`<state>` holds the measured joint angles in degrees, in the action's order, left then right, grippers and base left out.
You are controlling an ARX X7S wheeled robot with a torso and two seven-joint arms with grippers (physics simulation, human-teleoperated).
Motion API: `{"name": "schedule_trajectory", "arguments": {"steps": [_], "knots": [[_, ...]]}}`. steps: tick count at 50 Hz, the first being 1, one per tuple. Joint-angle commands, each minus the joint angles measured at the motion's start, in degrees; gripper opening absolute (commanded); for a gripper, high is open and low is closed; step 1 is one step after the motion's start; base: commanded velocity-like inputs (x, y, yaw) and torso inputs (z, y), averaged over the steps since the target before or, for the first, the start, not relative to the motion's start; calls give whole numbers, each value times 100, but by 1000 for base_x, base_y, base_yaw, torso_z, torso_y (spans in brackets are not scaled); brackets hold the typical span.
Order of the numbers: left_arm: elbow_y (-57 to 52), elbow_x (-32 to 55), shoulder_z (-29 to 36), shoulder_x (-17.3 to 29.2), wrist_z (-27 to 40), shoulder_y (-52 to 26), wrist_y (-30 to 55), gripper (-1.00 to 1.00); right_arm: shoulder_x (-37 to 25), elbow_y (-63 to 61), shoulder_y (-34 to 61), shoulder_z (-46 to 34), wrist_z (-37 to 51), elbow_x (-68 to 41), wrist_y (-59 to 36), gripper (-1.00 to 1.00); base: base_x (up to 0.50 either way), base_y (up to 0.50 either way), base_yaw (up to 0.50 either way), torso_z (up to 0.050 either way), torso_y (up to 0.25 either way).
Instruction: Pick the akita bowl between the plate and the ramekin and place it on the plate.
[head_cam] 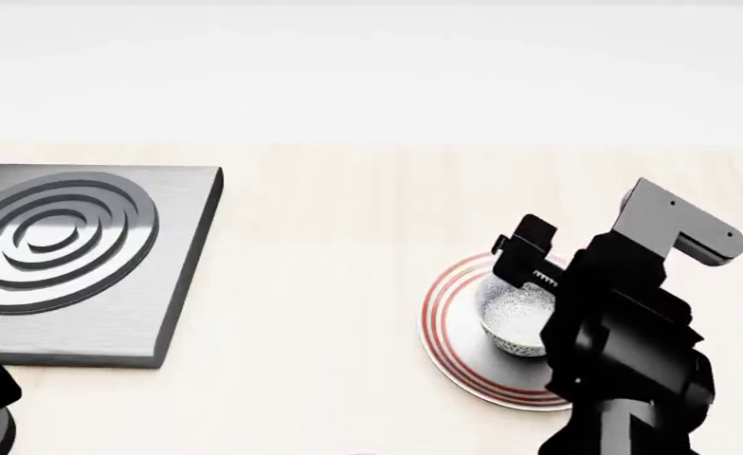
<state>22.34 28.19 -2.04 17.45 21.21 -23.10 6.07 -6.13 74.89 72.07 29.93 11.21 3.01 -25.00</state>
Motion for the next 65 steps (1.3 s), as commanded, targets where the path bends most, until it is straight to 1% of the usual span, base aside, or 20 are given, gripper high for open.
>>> {"name": "schedule_trajectory", "arguments": {"steps": [1,2,3,4,6,9,12,13,17,19,21,25,32,34,35,37,47,53,57,65], "knots": [[22,-1,14,6,-2,-9,-23,100,142,-697,-91,-362,-136,119,-161,100,0,0,0,0,0],[21,1,14,7,-2,-7,-23,100,222,-1135,-224,-373,-155,129,-433,100,0,0,0,0,0],[-5,8,15,12,6,-4,-4,100,365,-1886,-445,-459,-247,179,-830,100,0,0,0,0,0],[-11,8,18,14,8,-1,-2,100,437,-2293,-576,-501,-269,200,-1051,100,0,0,0,0,0],[7,5,20,12,4,-6,-14,100,518,-2842,-763,-701,-269,314,-1318,100,0,0,0,0,0],[-55,10,27,19,31,10,19,100,581,-3618,-1036,-908,-299,209,-1700,100,0,0,0,0,0],[-8,1,33,12,17,-2,-15,100,565,-3932,-1163,-1028,-251,-17,-1863,100,0,0,0,0,0],[-59,9,34,17,35,14,14,100,579,-4312,-1340,-1126,-286,-89,-2021,100,0,0,0,0,0],[45,-11,42,-1,1,-6,-66,100,563,-5180,-1731,-1396,-198,-282,-2375,100,0,0,0,0,0],[-77,10,46,14,50,21,16,100,548,-5508,-1879,-1496,-150,-352,-2485,100,0,0,0,0,0],[19,-12,49,-2,19,10,-63,100,525,-5672,-1980,-1560,-122,-416,-2509,100,0,0,0,0,0],[100,-25,55,-16,-8,-2,-127,100,526,-6385,-2282,-1724,-64,-546,-2727,100,0,0,0,0,0],[320,-63,71,-42,-70,-87,-254,100,475,-7188,-2621,-1977,59,-698,-3005,100,0,0,0,0,0],[325,-62,73,-41,-71,-89,-257,100,458,-7193,-2626,-1996,90,-743,-3006,100,0,0,0,0,0],[345,-64,73,-43,-77,-95,-270,100,465,-7587,-2869,-2084,119,-726,-2994,100,0,0,0,0,0],[347,-62,74,-41,-74,-96,-268,100,453,-7765,-2960,-2122,145,-770,-3066,100,0,0,0,0,0],[-68,30,71,31,63,19,-6,100,309,-9029,-3681,-2374,275,-816,-3226,100,0,0,0,0,0],[19,10,81,19,38,-3,-74,100,227,-9350,-4068,-2448,337,-822,-3204,100,0,0,0,0,0],[-26,19,84,26,53,12,-56,100,124,-9549,-4356,-2648,451,-670,-2989,100,0,0,0,0,0],[-22,19,93,28,45,21,-84,100,40,-9890,-4944,-2779,622,-545,-2743,100,0,0,0,0,0]]}}
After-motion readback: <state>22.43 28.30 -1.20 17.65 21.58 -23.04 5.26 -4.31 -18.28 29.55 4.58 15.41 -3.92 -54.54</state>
